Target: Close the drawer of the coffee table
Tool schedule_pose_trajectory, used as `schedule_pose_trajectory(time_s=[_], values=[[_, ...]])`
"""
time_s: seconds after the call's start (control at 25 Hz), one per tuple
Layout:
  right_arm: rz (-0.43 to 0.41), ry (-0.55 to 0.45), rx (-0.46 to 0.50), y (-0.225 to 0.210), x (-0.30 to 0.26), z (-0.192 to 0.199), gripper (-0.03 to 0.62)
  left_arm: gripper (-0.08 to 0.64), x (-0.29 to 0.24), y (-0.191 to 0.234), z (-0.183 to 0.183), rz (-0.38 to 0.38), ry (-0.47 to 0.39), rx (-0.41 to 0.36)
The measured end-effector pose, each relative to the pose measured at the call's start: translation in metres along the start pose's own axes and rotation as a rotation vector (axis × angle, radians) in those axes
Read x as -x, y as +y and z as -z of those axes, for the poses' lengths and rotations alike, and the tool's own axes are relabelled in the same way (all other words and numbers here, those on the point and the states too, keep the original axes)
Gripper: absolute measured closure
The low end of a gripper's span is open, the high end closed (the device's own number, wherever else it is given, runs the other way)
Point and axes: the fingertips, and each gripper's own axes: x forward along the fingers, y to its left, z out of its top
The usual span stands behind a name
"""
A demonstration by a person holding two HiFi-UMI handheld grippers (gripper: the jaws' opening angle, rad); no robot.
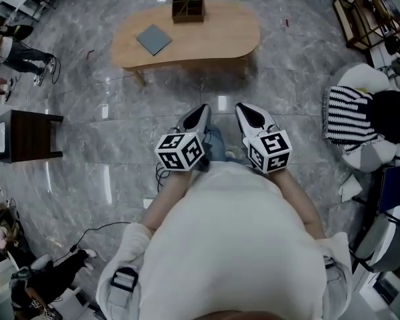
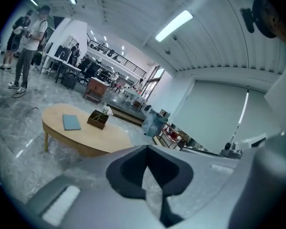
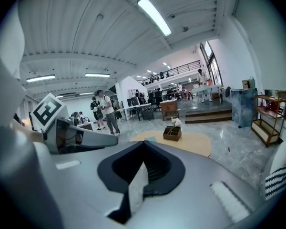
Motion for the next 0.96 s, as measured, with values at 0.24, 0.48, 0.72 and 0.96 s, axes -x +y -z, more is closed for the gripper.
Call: schedule_pose_trajectory(time_s=[0.24, 0.48, 0.72, 0.96], values=[[0.026, -0.033, 0.019, -0.002, 0.004, -0.004, 0.594, 0.558, -0.001, -0.005, 0.003, 0.017, 0.008, -0.004], [0.026, -0.043, 0.015, -0.003, 0.009, -0.004, 0.594, 0.558, 0.0, -0.006, 0.005, 0.016, 0.011, 0.007], [0.017, -0.054, 0.025, 0.002, 0.011, -0.006, 0.594, 0.558, 0.005, -0.006, 0.006, 0.016, 0.009, 0.007], [0.017, -0.067, 0.03, -0.002, 0.013, -0.008, 0.594, 0.558, 0.003, -0.01, 0.006, 0.019, 0.001, 0.005]])
